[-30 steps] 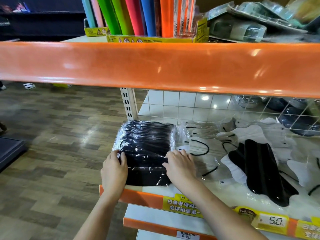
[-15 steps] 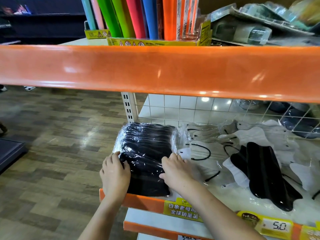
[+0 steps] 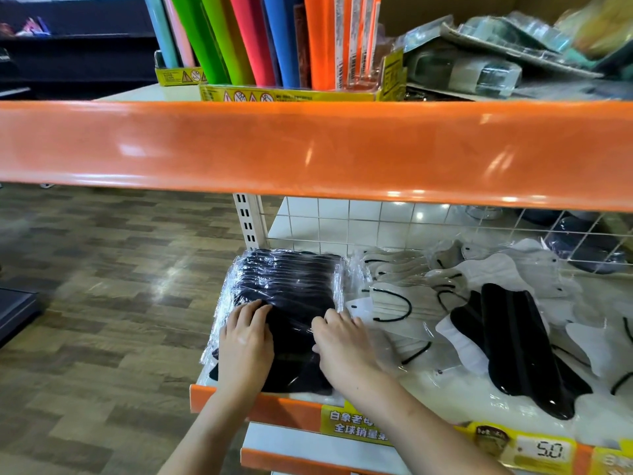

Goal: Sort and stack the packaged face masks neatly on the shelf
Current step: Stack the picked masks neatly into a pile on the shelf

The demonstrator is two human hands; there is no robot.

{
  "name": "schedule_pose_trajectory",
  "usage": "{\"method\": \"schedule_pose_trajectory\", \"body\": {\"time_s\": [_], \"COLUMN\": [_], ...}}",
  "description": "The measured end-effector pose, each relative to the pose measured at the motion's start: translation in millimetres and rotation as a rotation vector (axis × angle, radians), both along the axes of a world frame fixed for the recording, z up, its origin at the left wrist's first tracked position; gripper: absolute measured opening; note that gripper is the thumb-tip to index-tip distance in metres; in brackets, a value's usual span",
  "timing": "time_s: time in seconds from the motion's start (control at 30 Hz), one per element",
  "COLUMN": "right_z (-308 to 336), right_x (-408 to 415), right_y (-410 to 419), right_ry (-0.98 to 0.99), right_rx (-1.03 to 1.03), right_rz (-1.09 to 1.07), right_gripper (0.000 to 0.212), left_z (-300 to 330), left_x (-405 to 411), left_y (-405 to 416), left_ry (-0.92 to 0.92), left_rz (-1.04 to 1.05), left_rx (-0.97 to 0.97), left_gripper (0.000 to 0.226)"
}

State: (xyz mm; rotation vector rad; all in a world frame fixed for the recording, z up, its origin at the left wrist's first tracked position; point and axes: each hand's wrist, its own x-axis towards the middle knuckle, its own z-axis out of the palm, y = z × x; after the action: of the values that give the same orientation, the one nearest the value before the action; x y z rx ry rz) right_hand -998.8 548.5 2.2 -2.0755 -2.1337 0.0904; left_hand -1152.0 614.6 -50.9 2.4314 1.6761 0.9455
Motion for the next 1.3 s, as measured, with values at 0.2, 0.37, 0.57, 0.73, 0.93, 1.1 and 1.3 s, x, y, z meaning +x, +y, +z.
{"method": "schedule_pose_trajectory", "body": {"time_s": [0.2,0.37,0.57,0.73,0.93,1.1,1.3], "right_z": [0.8,-5.4,-12.0,-15.5,-18.8,-23.9,-24.2], "right_x": [-1.5,-8.8,-9.3,-6.5,-14.5,-16.3,-24.6], "right_y": [15.3,20.9,5.6,-13.6,-27.4,-22.1,-13.3], "right_ry": [0.008,0.02,0.053,0.016,0.024,-0.018,0.01], "right_rx": [0.094,0.144,0.188,0.033,-0.006,0.02,0.01], "right_rz": [0.022,-0.129,-0.159,0.018,-0.022,-0.076,-0.157], "right_gripper": [0.021,0.046,0.067,0.058,0.037,0.062,0.073], "left_z": [-2.3,-1.1,-2.3,-5.2,-7.9,-7.8,-9.1], "left_x": [0.2,3.1,1.6,2.5,1.0,1.9,0.1], "left_y": [-1.0,-4.1,-3.6,0.2,1.4,1.2,0.5], "left_ry": [-0.045,0.045,0.016,-0.196,-0.137,-0.1,-0.101], "left_rz": [0.017,0.01,0.153,0.416,0.32,0.257,0.209], "left_rx": [0.013,-0.024,-0.038,-0.204,-0.163,-0.099,-0.067], "left_gripper": [0.044,0.046,0.048,0.038,0.038,0.037,0.039]}}
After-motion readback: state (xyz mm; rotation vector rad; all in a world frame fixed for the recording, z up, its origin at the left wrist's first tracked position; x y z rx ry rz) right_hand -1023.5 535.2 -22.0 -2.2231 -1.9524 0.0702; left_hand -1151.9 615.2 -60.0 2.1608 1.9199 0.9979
